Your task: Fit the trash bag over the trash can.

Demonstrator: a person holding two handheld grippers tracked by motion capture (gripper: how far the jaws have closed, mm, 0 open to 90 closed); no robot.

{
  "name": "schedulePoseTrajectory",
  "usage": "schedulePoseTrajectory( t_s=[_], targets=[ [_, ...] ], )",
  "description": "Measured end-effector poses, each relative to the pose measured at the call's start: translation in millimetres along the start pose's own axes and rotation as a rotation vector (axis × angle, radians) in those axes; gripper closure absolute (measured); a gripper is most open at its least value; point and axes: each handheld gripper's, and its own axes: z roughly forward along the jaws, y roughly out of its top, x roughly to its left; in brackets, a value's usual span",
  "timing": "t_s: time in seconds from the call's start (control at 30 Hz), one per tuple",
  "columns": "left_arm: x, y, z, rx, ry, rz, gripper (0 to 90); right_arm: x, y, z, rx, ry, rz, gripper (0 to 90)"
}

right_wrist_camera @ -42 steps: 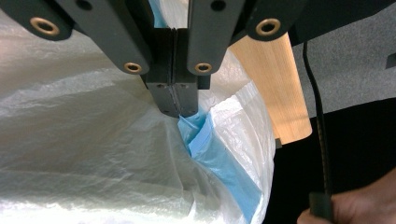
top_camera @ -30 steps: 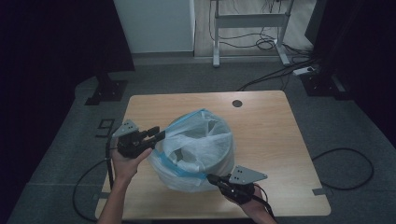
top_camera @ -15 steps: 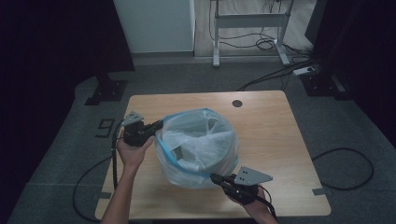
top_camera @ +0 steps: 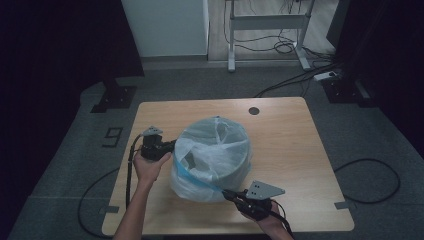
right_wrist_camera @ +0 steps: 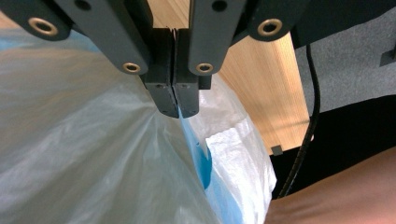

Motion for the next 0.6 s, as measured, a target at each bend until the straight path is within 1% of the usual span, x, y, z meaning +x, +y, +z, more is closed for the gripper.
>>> schedulePoseTrajectory(
  t_s=[0.17,0.23,0.37,0.47,0.57,0.6],
  targets=[
    [0.3,-9.4,-1.4,0.025,-0.012,-0.005,89.7,-3.2,-10.0,6.0,0.034,0.005,0.025,87.9],
    [-0.9,-12.5,-2.0,0.026,-0.014,-0.005,89.7,-4.6,-15.6,8.9,0.051,0.005,0.032,87.9],
    [-3.8,-17.6,-4.2,0.021,-0.019,0.003,89.5,-5.9,-22.9,11.8,0.068,0.004,0.039,87.8],
    [-4.9,-20.0,-5.8,0.014,-0.019,0.003,89.0,-6.4,-22.8,8.1,0.058,-0.001,0.037,85.8],
    [-4.3,-22.3,-7.2,0.003,-0.018,-0.004,88.5,-6.9,-17.6,-2.2,0.02,-0.011,0.03,78.6],
    [-3.9,-23.2,-7.7,-0.001,-0.017,-0.004,88.5,-7.1,-14.4,-8.2,0.0,-0.024,0.025,73.9]
  ],
)
